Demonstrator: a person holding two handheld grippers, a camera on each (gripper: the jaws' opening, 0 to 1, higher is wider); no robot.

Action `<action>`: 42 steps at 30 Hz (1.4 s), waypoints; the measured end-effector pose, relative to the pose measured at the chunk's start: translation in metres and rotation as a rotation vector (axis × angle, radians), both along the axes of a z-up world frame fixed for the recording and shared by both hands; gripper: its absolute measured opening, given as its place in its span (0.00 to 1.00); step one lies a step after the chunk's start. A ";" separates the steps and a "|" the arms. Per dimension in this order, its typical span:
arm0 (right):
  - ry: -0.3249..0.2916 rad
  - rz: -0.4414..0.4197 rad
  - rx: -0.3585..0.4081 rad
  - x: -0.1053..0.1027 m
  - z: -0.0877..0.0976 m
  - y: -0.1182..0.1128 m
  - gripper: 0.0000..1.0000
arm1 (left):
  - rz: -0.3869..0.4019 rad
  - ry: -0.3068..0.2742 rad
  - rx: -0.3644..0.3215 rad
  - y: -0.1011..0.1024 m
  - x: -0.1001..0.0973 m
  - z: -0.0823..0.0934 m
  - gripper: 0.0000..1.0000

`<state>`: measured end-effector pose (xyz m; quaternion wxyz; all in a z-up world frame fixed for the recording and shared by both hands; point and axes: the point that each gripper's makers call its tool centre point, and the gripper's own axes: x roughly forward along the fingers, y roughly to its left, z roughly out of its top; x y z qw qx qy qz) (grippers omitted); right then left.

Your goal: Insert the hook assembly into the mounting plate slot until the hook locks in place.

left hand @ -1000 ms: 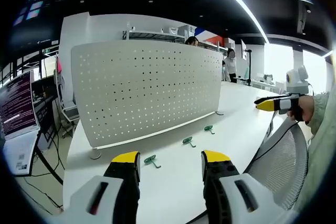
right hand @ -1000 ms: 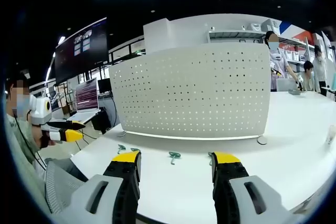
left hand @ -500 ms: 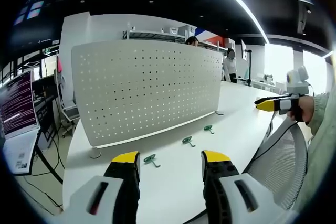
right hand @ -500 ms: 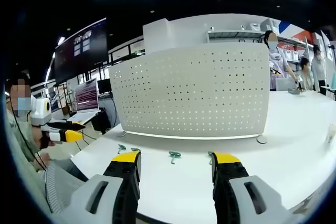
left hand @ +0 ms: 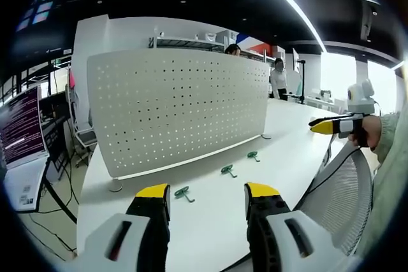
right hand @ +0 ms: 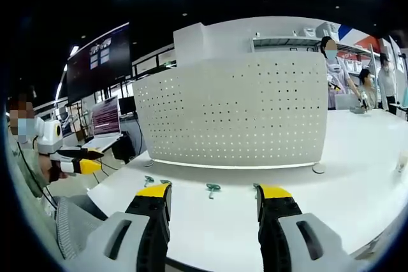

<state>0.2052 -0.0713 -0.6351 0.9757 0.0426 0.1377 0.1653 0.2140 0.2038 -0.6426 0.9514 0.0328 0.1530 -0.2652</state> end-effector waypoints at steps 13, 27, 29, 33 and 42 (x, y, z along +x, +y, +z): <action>0.020 0.004 -0.015 0.002 -0.004 0.001 0.52 | -0.001 0.031 0.002 0.002 0.008 -0.015 0.48; 0.047 -0.007 -0.039 0.011 -0.009 0.002 0.52 | -0.120 0.010 0.324 0.044 0.063 -0.052 0.44; 0.053 -0.008 -0.042 0.011 -0.011 0.003 0.52 | -0.205 0.021 0.378 0.045 0.069 -0.063 0.40; 0.060 -0.014 -0.049 0.012 -0.012 0.005 0.52 | -0.316 0.032 0.439 0.047 0.083 -0.078 0.31; 0.077 -0.040 -0.067 0.013 -0.014 0.005 0.51 | -0.485 0.052 0.577 0.056 0.117 -0.107 0.23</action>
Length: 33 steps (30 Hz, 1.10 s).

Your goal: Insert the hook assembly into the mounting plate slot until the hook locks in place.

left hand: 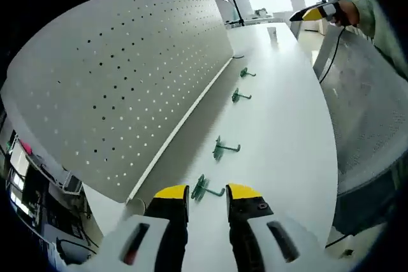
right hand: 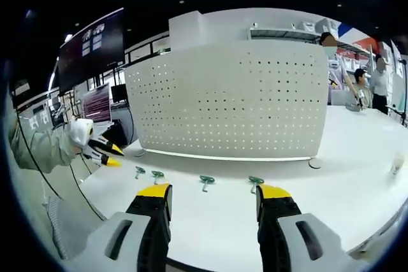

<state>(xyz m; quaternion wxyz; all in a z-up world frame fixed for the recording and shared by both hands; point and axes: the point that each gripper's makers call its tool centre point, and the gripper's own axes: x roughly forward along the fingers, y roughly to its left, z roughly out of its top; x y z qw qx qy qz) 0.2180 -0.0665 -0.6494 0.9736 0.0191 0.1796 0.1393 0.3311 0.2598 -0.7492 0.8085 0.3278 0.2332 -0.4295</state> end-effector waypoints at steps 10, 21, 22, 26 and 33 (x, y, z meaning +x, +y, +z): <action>0.020 -0.014 -0.023 0.005 -0.003 0.003 0.51 | -0.069 0.056 0.054 0.004 0.031 -0.023 0.21; 0.051 -0.022 -0.032 0.003 -0.010 0.006 0.51 | -0.128 0.135 0.106 0.003 0.037 -0.053 0.19; 0.055 -0.021 -0.035 0.002 -0.011 0.006 0.51 | -0.132 0.138 0.108 0.002 0.038 -0.055 0.18; 0.061 -0.023 -0.038 0.002 -0.013 0.006 0.51 | -0.137 0.157 0.116 0.002 0.041 -0.063 0.17; 0.071 -0.026 -0.044 0.003 -0.014 0.006 0.51 | -0.146 0.187 0.109 0.001 0.042 -0.070 0.15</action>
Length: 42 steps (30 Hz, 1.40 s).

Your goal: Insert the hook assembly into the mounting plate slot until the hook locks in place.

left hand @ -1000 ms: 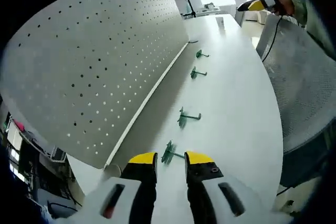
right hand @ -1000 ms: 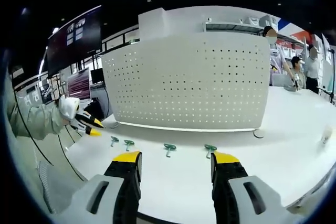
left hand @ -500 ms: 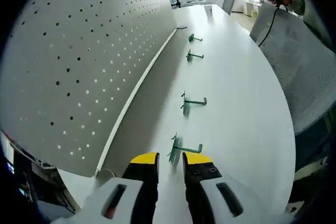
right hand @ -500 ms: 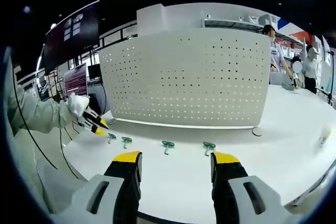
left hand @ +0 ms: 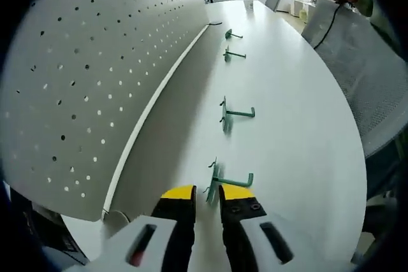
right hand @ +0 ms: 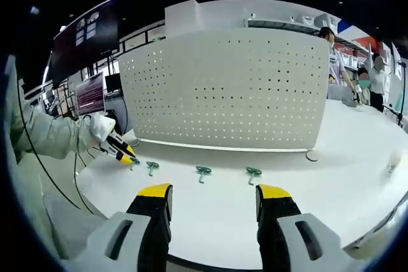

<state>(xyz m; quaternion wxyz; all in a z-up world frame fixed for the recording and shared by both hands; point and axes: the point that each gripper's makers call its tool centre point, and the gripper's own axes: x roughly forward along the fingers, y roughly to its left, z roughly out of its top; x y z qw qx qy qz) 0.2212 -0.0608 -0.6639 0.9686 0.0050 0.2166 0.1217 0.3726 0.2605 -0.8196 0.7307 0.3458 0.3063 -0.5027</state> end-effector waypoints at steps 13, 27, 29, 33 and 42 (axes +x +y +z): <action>0.000 0.003 0.006 0.001 0.001 0.004 0.51 | 0.042 -0.004 -0.013 -0.004 -0.002 -0.002 0.04; -0.053 0.033 0.026 0.003 0.017 0.012 0.50 | 0.465 -0.094 -0.362 -0.004 -0.002 0.043 0.03; -0.066 0.047 0.030 0.004 0.020 0.016 0.48 | 0.520 -0.172 -0.391 0.001 -0.003 0.057 0.03; -0.094 0.087 0.049 0.006 0.028 0.027 0.46 | 0.597 -0.250 -0.485 0.004 -0.013 0.088 0.03; -0.202 0.213 0.145 0.006 0.064 0.060 0.33 | 0.698 -0.379 -0.757 -0.008 -0.040 0.174 0.03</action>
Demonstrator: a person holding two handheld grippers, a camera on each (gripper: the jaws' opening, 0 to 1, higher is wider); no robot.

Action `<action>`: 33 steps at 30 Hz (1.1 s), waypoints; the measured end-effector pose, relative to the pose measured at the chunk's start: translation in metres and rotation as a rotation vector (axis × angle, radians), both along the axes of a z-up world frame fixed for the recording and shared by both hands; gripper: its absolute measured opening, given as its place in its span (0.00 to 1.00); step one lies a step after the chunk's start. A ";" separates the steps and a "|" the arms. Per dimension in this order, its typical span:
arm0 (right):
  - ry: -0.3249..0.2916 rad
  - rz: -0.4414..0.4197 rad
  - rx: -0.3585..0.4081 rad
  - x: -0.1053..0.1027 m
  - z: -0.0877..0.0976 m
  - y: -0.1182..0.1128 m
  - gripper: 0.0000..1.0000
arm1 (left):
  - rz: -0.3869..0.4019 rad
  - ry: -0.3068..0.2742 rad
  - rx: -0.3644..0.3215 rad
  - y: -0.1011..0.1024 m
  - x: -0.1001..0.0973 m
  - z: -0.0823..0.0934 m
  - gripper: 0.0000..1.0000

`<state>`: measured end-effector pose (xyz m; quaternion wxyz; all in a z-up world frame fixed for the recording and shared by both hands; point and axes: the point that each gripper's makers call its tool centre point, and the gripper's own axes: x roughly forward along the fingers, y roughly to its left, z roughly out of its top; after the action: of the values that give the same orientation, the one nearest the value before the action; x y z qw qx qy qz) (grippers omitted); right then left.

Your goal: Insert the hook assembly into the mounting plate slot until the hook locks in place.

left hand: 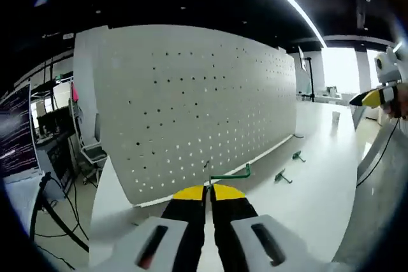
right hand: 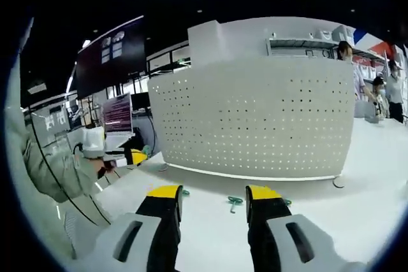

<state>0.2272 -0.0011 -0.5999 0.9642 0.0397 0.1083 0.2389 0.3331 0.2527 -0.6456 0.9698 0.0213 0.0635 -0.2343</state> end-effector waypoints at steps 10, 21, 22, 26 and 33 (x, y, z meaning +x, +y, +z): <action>-0.062 0.100 0.060 -0.003 0.036 0.026 0.33 | -0.041 -0.114 -0.062 -0.034 -0.039 0.063 0.03; -0.088 0.295 0.102 -0.020 0.066 0.077 0.18 | -0.084 -0.170 -0.141 -0.067 -0.076 0.105 0.03; -0.089 0.307 0.107 -0.022 0.069 0.079 0.17 | -0.088 -0.174 -0.139 -0.069 -0.079 0.107 0.03; -0.095 0.360 0.152 -0.028 0.083 0.092 0.15 | -0.099 -0.188 -0.148 -0.076 -0.088 0.116 0.03; -0.104 0.412 0.229 -0.033 0.099 0.108 0.13 | -0.118 -0.206 -0.155 -0.090 -0.102 0.127 0.03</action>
<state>0.1947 0.1073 -0.5005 0.8887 0.1133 0.0363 0.4429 0.2316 0.1625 -0.5191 0.9546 -0.0262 -0.0558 -0.2915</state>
